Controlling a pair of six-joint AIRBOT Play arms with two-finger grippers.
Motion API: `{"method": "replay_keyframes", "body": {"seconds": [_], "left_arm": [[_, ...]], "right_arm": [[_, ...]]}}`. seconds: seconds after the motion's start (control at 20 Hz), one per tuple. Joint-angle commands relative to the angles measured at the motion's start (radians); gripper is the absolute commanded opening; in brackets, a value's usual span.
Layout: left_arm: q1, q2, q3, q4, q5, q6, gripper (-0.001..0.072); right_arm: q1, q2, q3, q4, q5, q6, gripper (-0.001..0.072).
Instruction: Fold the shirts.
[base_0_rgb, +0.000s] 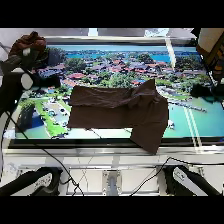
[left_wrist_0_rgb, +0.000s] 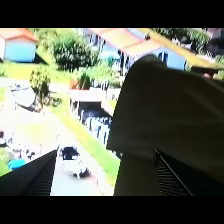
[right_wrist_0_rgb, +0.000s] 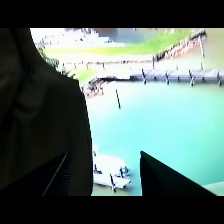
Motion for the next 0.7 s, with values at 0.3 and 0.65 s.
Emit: {"method": "replay_keyframes", "body": {"seconds": [0.3, 0.65], "left_arm": [[0.005, 0.415, -0.406, -0.179, -0.068, 0.002, 0.0688], [0.005, 0.501, -0.406, -0.349, -0.076, 0.010, 0.0688]], "right_arm": [[-0.179, 0.053, -0.554, 0.390, -0.135, -0.230, 0.0476], [-0.179, -0.066, -0.609, 0.590, -0.246, -0.351, 0.0467]]}}
